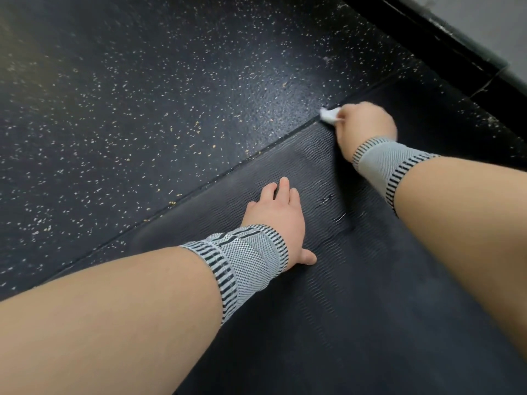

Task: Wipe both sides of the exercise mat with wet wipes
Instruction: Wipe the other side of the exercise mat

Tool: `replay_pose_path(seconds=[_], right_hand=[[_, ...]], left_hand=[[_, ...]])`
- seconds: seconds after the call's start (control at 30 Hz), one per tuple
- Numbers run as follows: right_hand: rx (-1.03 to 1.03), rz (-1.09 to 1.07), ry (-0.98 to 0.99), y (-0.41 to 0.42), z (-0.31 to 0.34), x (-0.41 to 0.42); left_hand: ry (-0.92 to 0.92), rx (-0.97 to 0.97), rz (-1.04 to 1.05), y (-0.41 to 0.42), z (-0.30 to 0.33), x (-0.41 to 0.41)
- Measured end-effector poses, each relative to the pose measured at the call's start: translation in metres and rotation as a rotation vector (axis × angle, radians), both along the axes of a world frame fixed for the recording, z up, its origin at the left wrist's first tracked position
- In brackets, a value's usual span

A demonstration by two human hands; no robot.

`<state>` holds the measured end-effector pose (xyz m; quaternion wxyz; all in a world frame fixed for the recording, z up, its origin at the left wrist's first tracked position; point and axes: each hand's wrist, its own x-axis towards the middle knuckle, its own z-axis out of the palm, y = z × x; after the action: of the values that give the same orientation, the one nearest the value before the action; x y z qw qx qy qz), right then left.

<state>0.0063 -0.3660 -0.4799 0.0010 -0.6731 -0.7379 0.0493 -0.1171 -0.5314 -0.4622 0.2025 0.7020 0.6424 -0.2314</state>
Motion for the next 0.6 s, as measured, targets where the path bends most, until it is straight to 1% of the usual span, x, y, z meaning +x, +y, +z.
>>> replay_pose_path(seconds=[0.03, 0.07, 0.13, 0.2, 0.23, 0.27, 0.3, 0.33, 0.4, 0.43, 0.47, 0.5, 0.53, 0.57, 0.6], right_hand=[[0.004, -0.103, 0.016, 0.001, -0.001, 0.001], [0.024, -0.097, 0.004, -0.001, -0.002, -0.003], [0.049, 0.12, 0.021, -0.015, -0.004, -0.018], [0.004, 0.376, 0.069, -0.03, -0.002, -0.025], [-0.024, 0.457, 0.071, -0.032, -0.001, -0.025], [-0.031, 0.473, 0.035, -0.023, -0.001, -0.022], [-0.04, 0.395, -0.032, -0.012, -0.002, -0.017], [-0.07, 0.239, -0.067, 0.002, -0.001, -0.011], [-0.179, -0.144, -0.008, 0.027, 0.005, 0.011], [-0.208, -0.252, 0.036, 0.027, 0.007, 0.017], [-0.195, -0.232, 0.013, 0.021, 0.007, 0.019], [-0.131, -0.119, -0.016, 0.011, 0.005, 0.018], [-0.059, 0.03, 0.018, -0.008, 0.003, 0.016], [-0.025, 0.178, 0.043, -0.032, 0.002, 0.015], [-0.038, 0.294, 0.079, -0.048, 0.001, 0.018]], left_hand=[[0.005, -0.001, -0.003, 0.001, 0.0, 0.0], [0.008, -0.003, -0.003, 0.001, 0.0, 0.0], [0.01, -0.006, 0.003, 0.001, 0.0, 0.001], [0.016, -0.004, 0.001, 0.001, 0.0, 0.002], [0.021, -0.003, -0.002, 0.002, 0.0, 0.002], [0.027, -0.005, -0.005, 0.002, 0.001, 0.003], [0.032, -0.01, -0.008, 0.002, 0.001, 0.003], [0.034, -0.017, -0.01, 0.002, 0.001, 0.003], [0.046, -0.033, -0.017, 0.003, 0.001, 0.003], [0.053, -0.035, -0.019, 0.004, 0.001, 0.003], [0.058, -0.034, -0.019, 0.004, 0.001, 0.003], [0.063, -0.033, -0.015, 0.004, 0.002, 0.004], [0.069, -0.033, -0.012, 0.005, 0.002, 0.004], [0.077, -0.036, -0.008, 0.005, 0.003, 0.005], [0.085, -0.042, -0.006, 0.005, 0.004, 0.006]])
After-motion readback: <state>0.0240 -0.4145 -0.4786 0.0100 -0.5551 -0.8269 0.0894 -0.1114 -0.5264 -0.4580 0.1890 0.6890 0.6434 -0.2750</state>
